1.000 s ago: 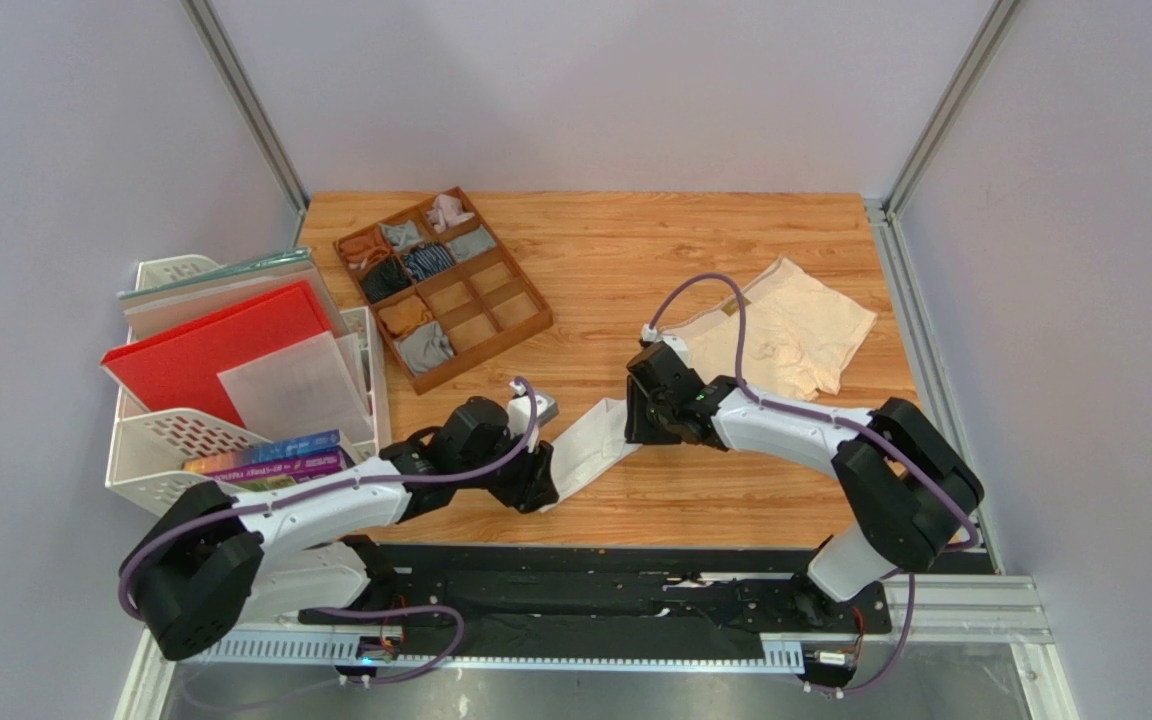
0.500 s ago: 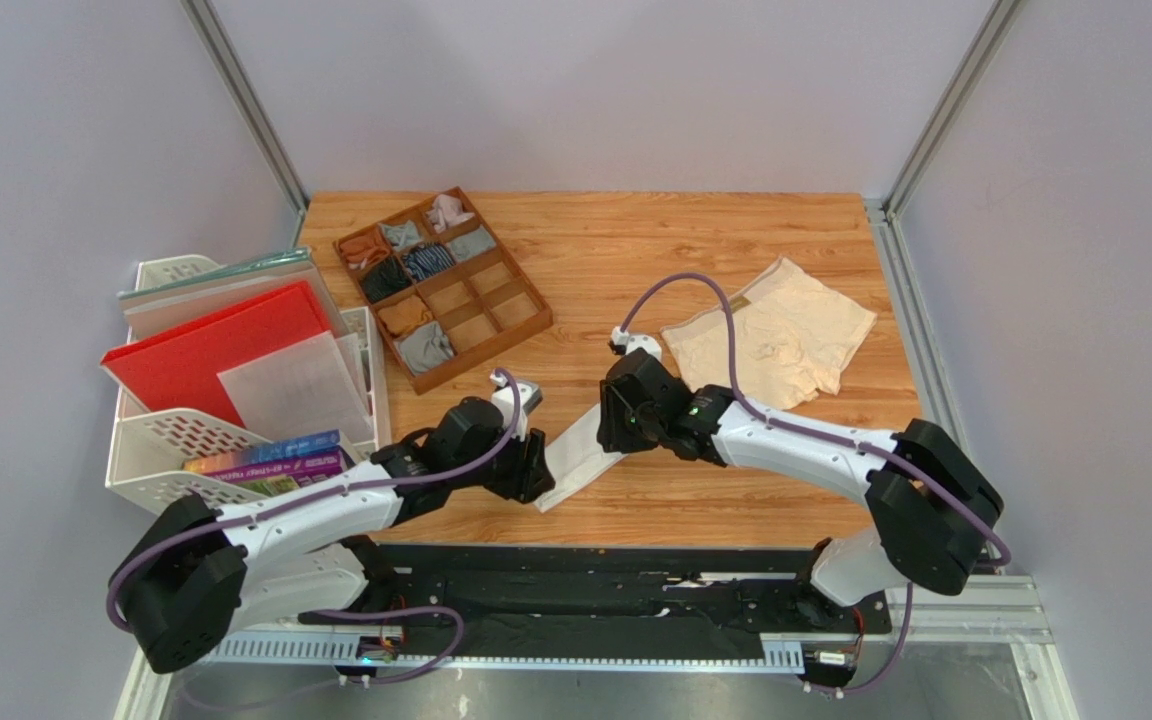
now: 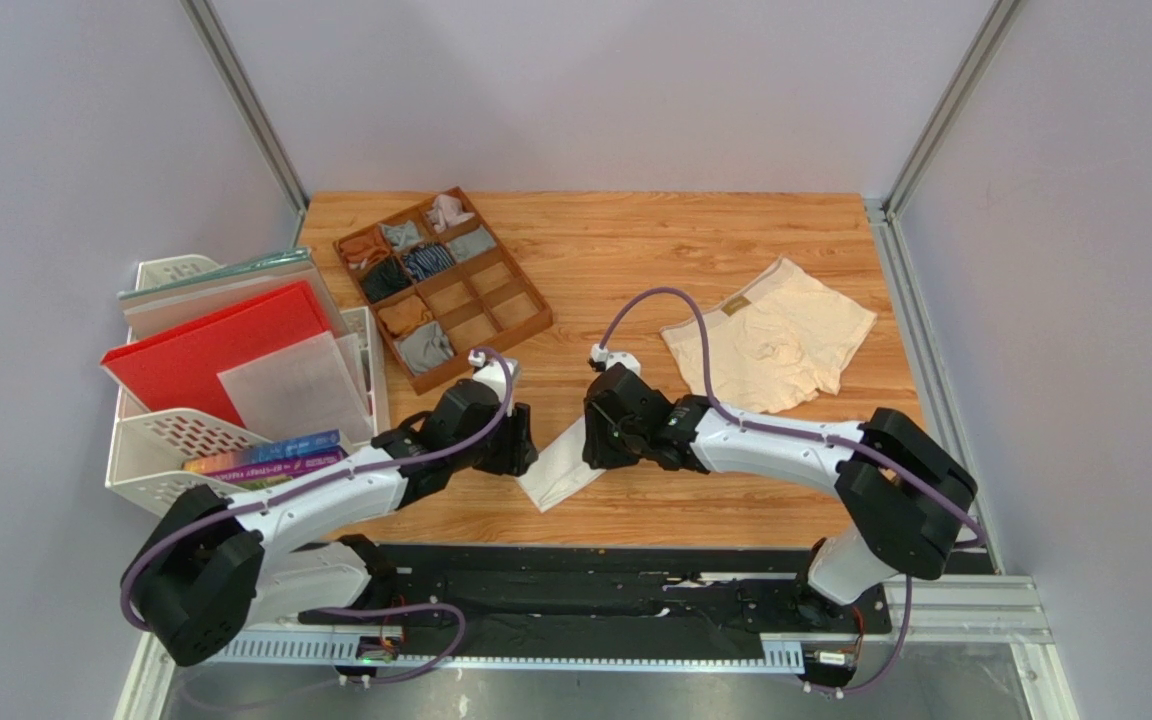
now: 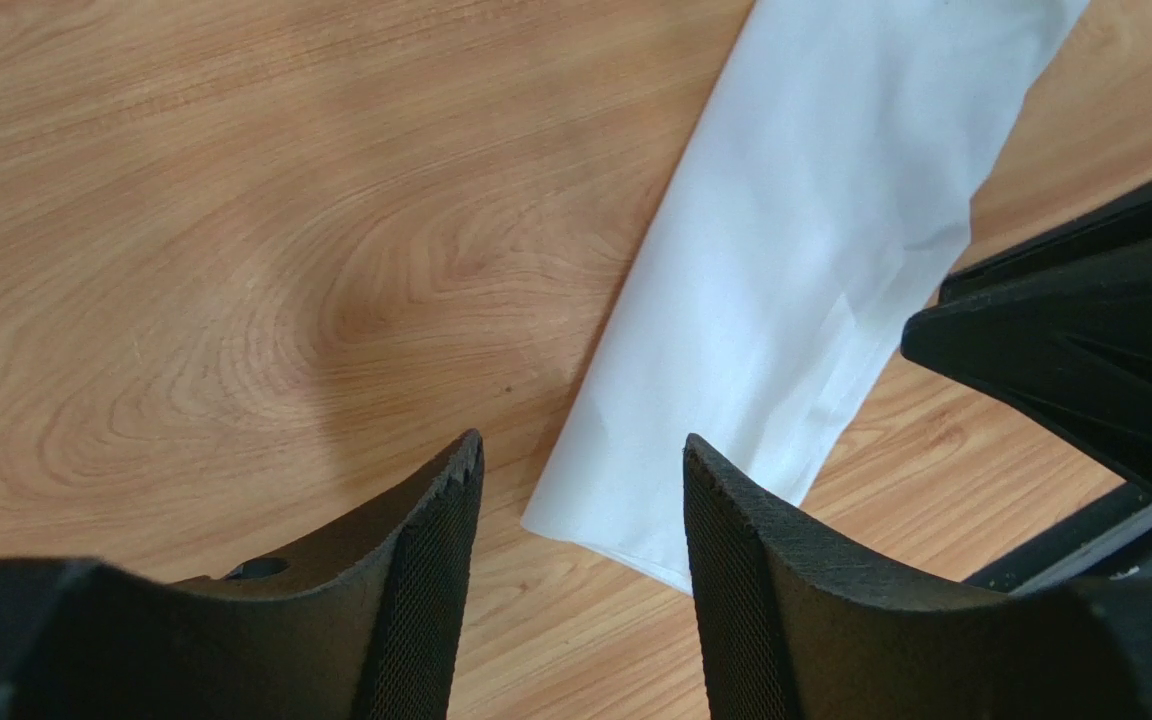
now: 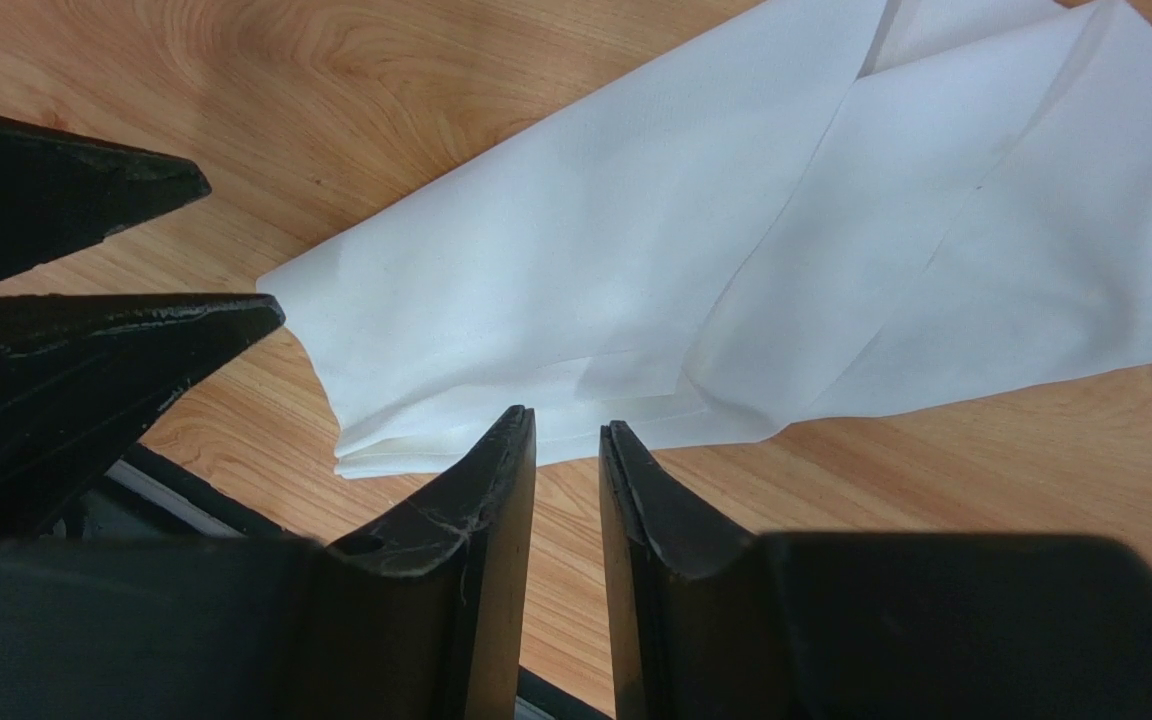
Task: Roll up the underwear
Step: Adjust the underwear at the center of the board.
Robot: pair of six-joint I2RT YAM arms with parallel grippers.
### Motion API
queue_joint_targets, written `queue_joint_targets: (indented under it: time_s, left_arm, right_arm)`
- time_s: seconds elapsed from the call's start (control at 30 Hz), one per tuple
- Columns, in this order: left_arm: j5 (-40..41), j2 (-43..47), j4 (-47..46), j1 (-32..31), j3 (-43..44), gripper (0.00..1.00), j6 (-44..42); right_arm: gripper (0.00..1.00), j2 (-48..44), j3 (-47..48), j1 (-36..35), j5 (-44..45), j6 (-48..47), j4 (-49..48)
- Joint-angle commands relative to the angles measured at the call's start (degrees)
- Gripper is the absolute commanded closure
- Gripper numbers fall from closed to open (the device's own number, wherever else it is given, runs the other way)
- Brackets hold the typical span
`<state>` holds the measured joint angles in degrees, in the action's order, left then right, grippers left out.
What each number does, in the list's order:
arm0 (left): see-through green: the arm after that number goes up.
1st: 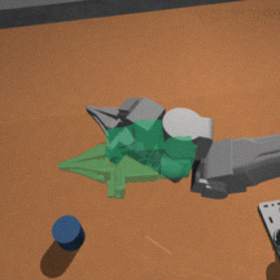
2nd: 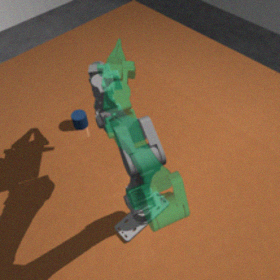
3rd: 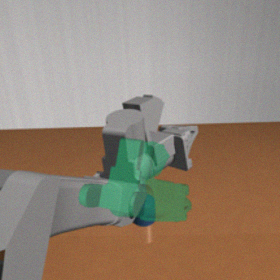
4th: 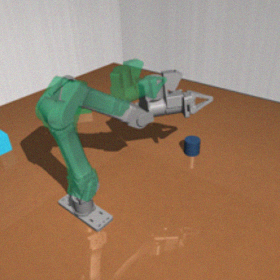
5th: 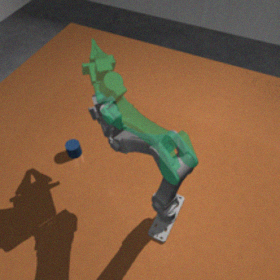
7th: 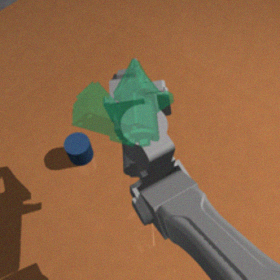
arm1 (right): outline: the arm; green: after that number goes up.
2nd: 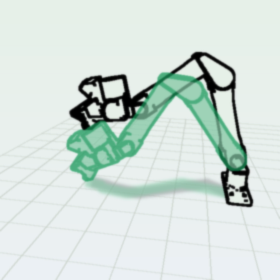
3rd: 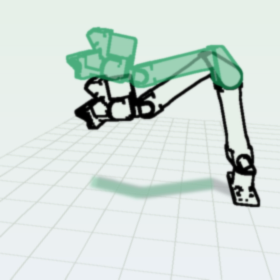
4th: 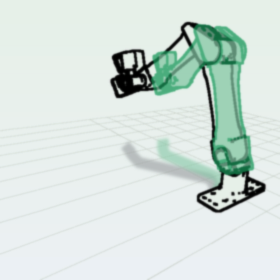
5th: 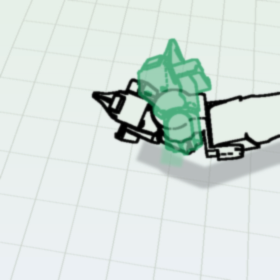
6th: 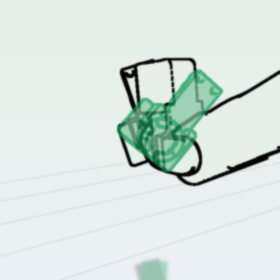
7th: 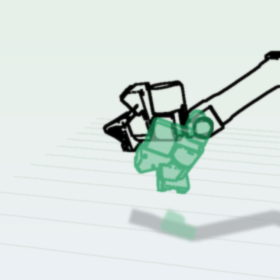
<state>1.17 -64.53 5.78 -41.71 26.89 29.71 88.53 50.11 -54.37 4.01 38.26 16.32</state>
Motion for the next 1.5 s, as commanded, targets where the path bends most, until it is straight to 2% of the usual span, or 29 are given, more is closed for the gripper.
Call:
queue_joint_targets:
  time_s: [0.0, 0.07, 0.1, 0.13, 0.63, 0.87, 1.13, 1.23, 1.33, 1.4, 1.47]
  left_arm:
    - [-1.9, -1.7, -2.4, 0.9, 1.1, 0.44, -0.2]
    - [-2.7, -3.3, -3.3, 1.3, 1.1, 0.47, -0.3]
    - [-3.0, -3.9, -3.6, 1.4, 1.1, 0.54, -0.2]
    - [-3.1, -5.0, -4.3, 1.5, 1.1, 0.55, 0.0]
    - [-5.1, -8.7, -4.9, 1.8, 0.5, 0.56, 0.6]
    - [-5.7, -9.0, -2.5, 1.8, 0.8, 0.63, 0.4]
    - [-8.3, -8.5, -1.3, 1.8, 0.2, 0.64, 1.4]
    - [-9.5, -8.5, -2.0, 1.7, -0.5, 0.69, 1.7]
    - [-10.8, -8.6, -2.9, 1.8, -1.1, 0.81, 2.5]
    - [-11.9, -8.6, -4.2, 1.7, -1.8, 0.96, 3.2]
    - [-12.3, -8.4, -4.5, 1.7, -1.9, 1.00, 3.7]
  right_arm:
    - [0.74, 1.3, 0.8, -0.4, 0.6, 1.7, -2.9]
    - [0.75, 2.2, 0.8, -0.3, 1.2, 1.9, -2.7]
    - [0.75, 2.5, 0.7, -0.4, 1.4, 2.0, -2.7]
    - [0.75, 3.1, 0.8, -0.3, 1.7, 2.1, -2.4]
    - [0.77, 5.5, 0.5, 0.1, 4.6, 2.2, -0.4]
    - [0.76, 5.2, 0.4, 0.8, 4.9, 1.9, -0.2]
    - [0.77, 5.9, 0.8, 1.2, 5.4, 0.8, -0.4]
    - [0.77, 6.2, 1.2, 1.6, 5.8, 0.0, -0.7]
    - [0.77, 6.8, 1.7, 2.1, 6.0, -0.8, -0.6]
    - [0.76, 6.6, 1.9, 2.1, 5.9, -1.7, -0.5]
    - [0.75, 5.8, 2.3, 2.0, 5.7, -2.1, -0.1]
